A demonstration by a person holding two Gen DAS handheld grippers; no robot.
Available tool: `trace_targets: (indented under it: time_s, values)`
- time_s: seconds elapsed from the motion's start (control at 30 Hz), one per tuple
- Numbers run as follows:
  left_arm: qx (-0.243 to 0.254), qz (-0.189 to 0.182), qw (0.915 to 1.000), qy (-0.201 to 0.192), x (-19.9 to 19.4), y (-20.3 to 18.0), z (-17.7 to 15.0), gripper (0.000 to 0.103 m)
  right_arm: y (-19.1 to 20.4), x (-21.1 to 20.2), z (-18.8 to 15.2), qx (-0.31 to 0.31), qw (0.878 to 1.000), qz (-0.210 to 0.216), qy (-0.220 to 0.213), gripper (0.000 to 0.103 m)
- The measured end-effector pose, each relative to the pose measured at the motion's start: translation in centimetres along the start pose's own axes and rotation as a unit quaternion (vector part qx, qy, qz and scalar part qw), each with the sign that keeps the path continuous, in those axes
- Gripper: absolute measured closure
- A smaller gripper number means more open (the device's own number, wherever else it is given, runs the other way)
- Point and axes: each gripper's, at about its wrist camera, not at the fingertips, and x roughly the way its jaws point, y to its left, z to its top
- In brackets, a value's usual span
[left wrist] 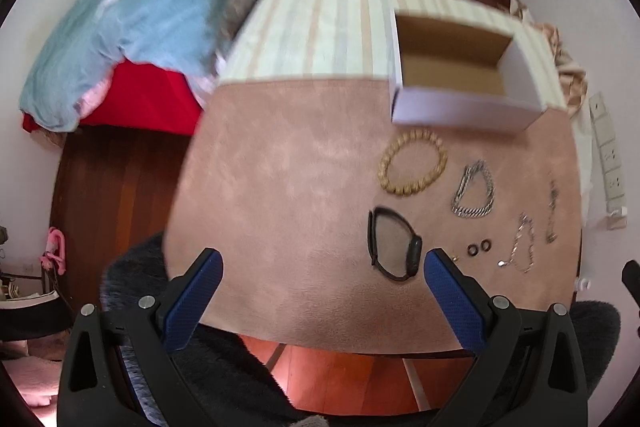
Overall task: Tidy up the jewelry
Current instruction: 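Grasp the black watch band with the left tool while the right tool moves toward the silver chain bracelet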
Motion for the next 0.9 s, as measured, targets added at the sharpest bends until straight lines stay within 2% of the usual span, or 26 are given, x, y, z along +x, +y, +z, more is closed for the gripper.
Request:
trace_targets:
  time_s: [0.07, 0.33, 0.5, 0.6, 0.67, 0.73, 0.8, 0.83, 0.9]
  values:
    - [0.002, 0.000, 0.9998, 0.019, 1.8, -0.2, -0.1, 0.001, 0.0, 1.7, -0.1, 0.004, 1.000, 0.000, 0.009, 0.000]
    - [-0.008, -0.051, 0.9945, 0.091, 7.7, -1.7, -0.6, 0.001, -0.1, 6.0, -0.7, 0.014, 0.999, -0.006, 0.049, 0.000]
    - [-0.023, -0.080, 0.9897, 0.117, 9.9, -2.5, -0.6, 0.001, -0.5, 7.2, -0.7, 0.018, 0.998, -0.008, 0.058, 0.000]
    - [-0.020, -0.078, 0.9902, 0.114, 10.9, -2.9, -0.6, 0.002, -0.9, 7.9, -0.5, 0.024, 0.998, -0.009, 0.063, 0.000]
    - [-0.013, -0.076, 0.9919, 0.101, 11.1, -3.2, -0.6, 0.009, -1.3, 8.3, -0.6, 0.030, 0.997, -0.008, 0.066, 0.000]
    - [-0.007, -0.074, 0.9930, 0.092, 11.6, -3.7, -0.5, 0.034, -1.6, 8.6, -0.6, 0.035, 0.997, -0.004, 0.070, 0.000]
    - [-0.002, -0.082, 0.9928, 0.087, 12.0, -4.1, -0.5, 0.050, -1.9, 9.0, -0.7, 0.041, 0.996, -0.001, 0.076, 0.000]
    - [0.002, -0.077, 0.9940, 0.078, 11.9, -4.2, -0.4, 0.054, -2.0, 9.0, -0.7, 0.044, 0.996, 0.000, 0.078, 0.000]
    - [0.007, -0.078, 0.9945, 0.069, 11.7, -4.4, -0.3, 0.055, -1.8, 9.1, -0.8, 0.045, 0.996, 0.004, 0.081, 0.000]
